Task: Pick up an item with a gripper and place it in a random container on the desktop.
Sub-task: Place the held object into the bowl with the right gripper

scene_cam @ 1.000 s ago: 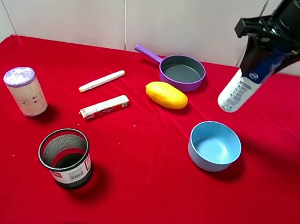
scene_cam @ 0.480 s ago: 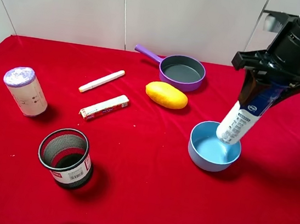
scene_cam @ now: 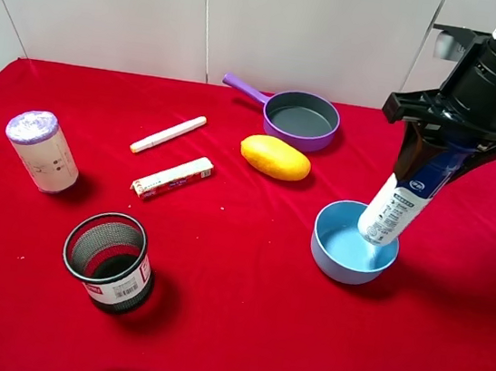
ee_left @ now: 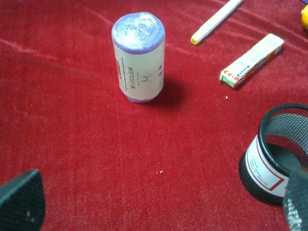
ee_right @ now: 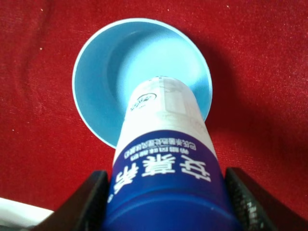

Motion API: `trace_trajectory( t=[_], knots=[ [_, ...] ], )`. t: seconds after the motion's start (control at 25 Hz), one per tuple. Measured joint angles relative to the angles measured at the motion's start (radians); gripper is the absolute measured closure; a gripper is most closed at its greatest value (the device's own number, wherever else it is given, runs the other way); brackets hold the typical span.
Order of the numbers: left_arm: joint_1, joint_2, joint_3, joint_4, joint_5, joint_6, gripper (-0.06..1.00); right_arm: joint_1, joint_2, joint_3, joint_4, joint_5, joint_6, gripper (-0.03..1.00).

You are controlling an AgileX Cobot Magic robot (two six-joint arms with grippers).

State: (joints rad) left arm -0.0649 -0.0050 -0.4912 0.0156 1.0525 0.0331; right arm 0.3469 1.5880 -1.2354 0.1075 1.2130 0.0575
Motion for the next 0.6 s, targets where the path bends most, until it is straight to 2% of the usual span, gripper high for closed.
trace_trajectory(
  t=[0.32, 0.6],
  knots=[
    [0.0, 0.0, 0.0, 0.0, 0.0, 0.0, -0.04, 0.104, 0.033, 0.0, -0.083, -0.049, 0.06, 0.59],
    [0.0, 0.0, 0.0, 0.0, 0.0, 0.0, -0.04, 0.112, 0.093, 0.001, -0.101, -0.065, 0.072, 0.59]
  ],
)
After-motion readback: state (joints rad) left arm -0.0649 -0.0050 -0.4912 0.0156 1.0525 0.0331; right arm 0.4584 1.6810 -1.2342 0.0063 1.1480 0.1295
